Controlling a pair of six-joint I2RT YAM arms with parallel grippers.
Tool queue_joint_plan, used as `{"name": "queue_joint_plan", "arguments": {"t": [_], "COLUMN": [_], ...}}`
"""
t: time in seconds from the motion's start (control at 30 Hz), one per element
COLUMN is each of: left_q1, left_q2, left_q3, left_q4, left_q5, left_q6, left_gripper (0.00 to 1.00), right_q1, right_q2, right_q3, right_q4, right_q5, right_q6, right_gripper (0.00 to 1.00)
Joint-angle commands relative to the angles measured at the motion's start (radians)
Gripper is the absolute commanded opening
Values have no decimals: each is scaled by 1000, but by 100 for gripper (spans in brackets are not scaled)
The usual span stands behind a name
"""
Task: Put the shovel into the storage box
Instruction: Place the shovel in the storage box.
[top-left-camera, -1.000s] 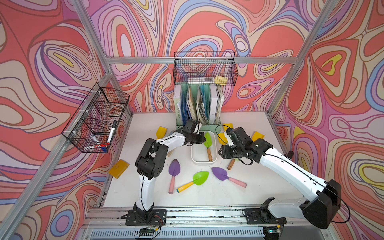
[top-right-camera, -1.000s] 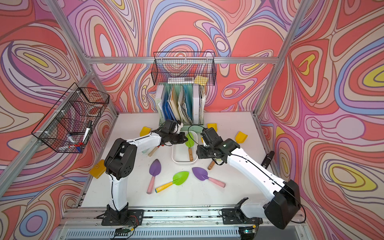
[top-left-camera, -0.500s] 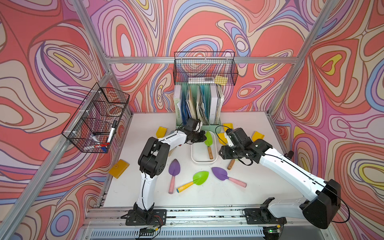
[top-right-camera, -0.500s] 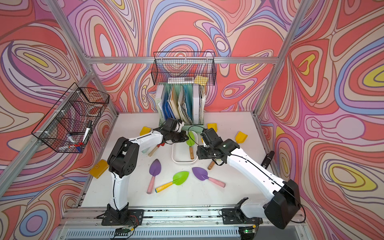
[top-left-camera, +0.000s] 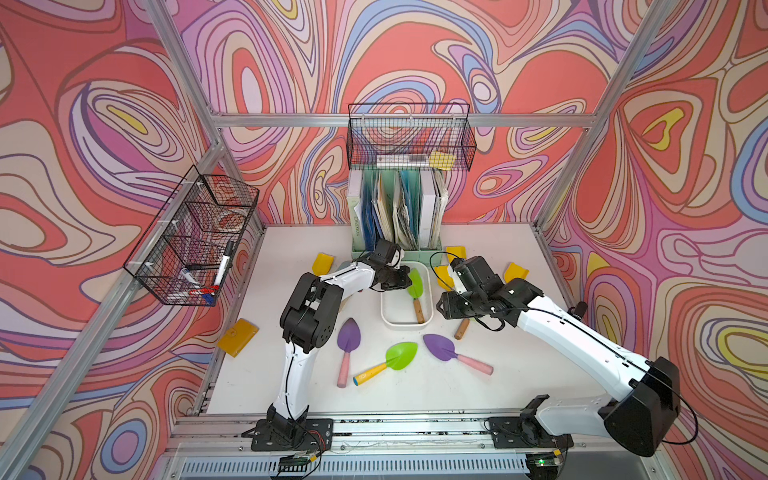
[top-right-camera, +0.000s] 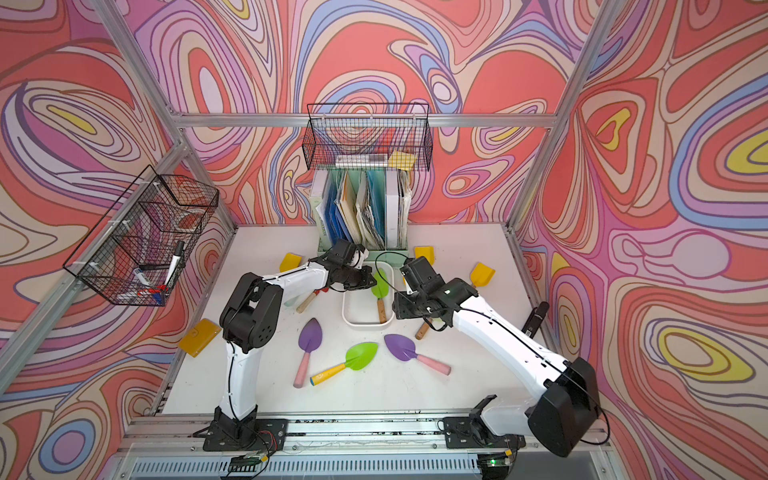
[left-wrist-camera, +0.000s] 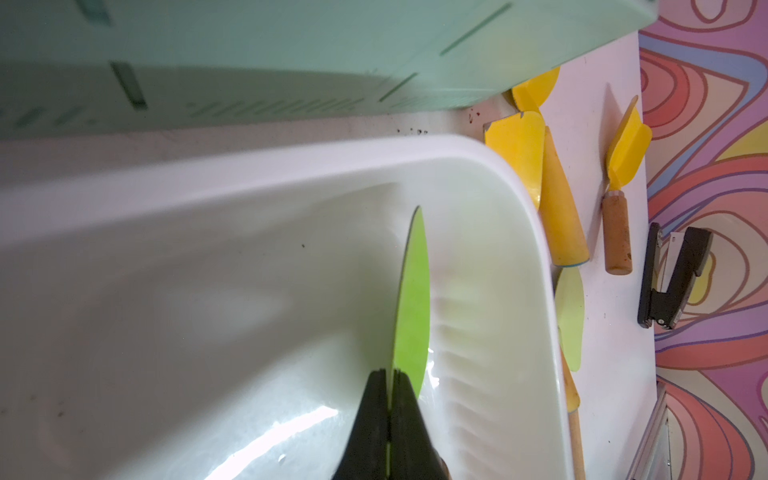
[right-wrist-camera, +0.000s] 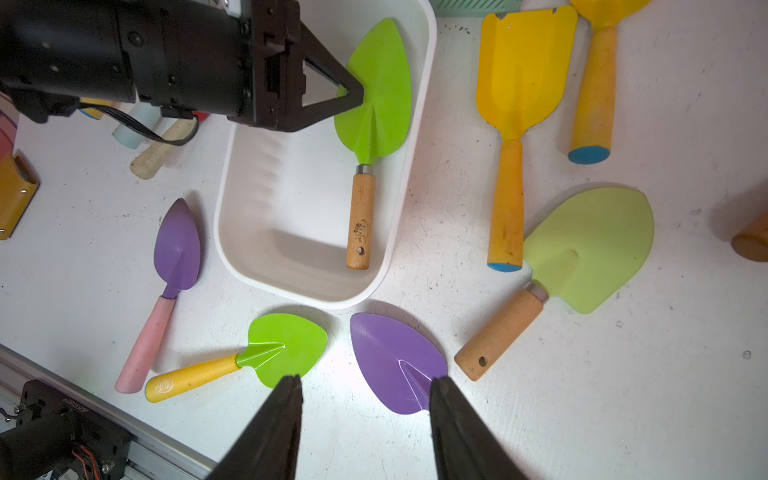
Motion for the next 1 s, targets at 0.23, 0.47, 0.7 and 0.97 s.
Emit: {"name": "queue_joint_plan", "arguments": {"t": [0.23,0.47,0.7,0.97], "left_q1": [-12,-23,-33,-42], "left_q2": [24,18,13,-65], "left_q3": [62,102,161,171], "left_q4": [-78,-135,-227,-216], "left_q5": [-2,-46,-120,-141], "left_q6": [23,41,71,73], "left_gripper": [48,64,72,77], "right_q1": [6,5,6,-4], "right_q2": [12,9,3,28], "right_q3": [-14,-17,-21,17], "right_q4": [13,12,10,-65], "right_q5": [-2,-1,10,163], "right_q6": [-1,-1,7,72], "right_gripper": [51,51,51,51]}}
